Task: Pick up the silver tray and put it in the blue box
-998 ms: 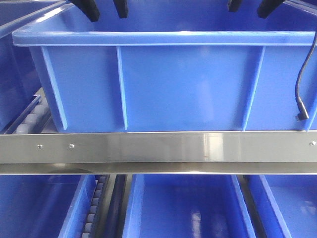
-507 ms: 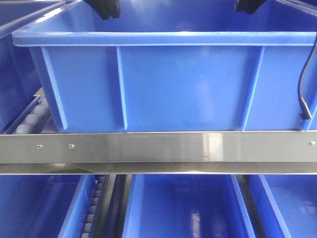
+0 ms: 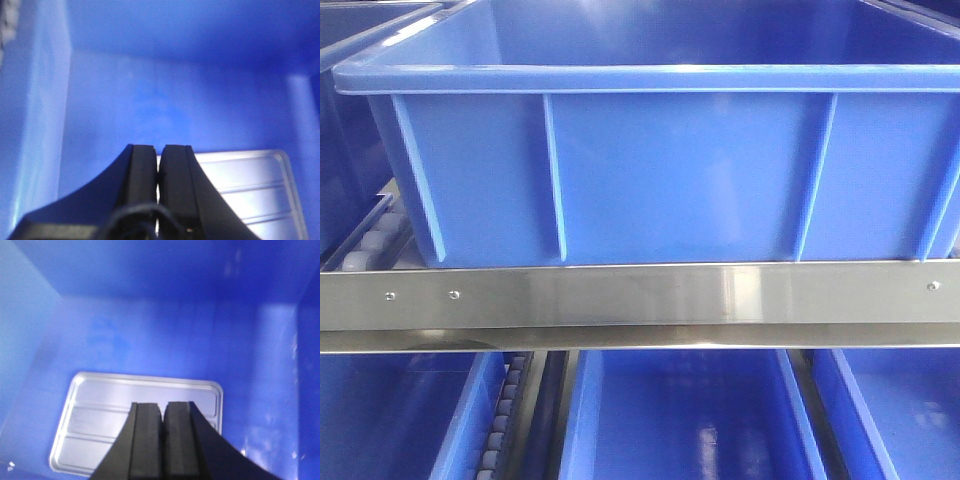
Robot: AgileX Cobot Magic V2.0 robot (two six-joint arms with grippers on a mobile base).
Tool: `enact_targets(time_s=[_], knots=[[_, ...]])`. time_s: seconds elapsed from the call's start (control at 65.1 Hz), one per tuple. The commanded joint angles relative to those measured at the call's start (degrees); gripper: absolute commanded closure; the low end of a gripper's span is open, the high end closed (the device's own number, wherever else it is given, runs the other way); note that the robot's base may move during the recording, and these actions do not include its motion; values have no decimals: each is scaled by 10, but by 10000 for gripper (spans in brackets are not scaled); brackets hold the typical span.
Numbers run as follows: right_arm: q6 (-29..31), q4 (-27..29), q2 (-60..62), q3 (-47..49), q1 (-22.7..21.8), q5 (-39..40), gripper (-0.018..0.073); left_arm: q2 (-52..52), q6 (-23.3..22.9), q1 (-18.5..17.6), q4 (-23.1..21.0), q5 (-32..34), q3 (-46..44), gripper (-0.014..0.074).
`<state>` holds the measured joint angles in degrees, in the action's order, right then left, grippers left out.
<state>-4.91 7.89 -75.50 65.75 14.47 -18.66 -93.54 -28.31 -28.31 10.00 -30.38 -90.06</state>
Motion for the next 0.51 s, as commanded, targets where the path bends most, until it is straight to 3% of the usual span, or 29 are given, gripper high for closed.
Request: enact_targets(time_s=[0.0,0.107,0.307,0.491], knots=[[25,1,77,-54,0,120,510,76,-6,-5,1,143,51,599],[35,-3,143,-122,0,165,510,137,0,-5,5,220,158,599],[46,-25,239,-213,0,187,510,248,0,-5,102,340,340,599],[49,-48,327,-304,0,187,510,351,0,-5,147,428,483,599]])
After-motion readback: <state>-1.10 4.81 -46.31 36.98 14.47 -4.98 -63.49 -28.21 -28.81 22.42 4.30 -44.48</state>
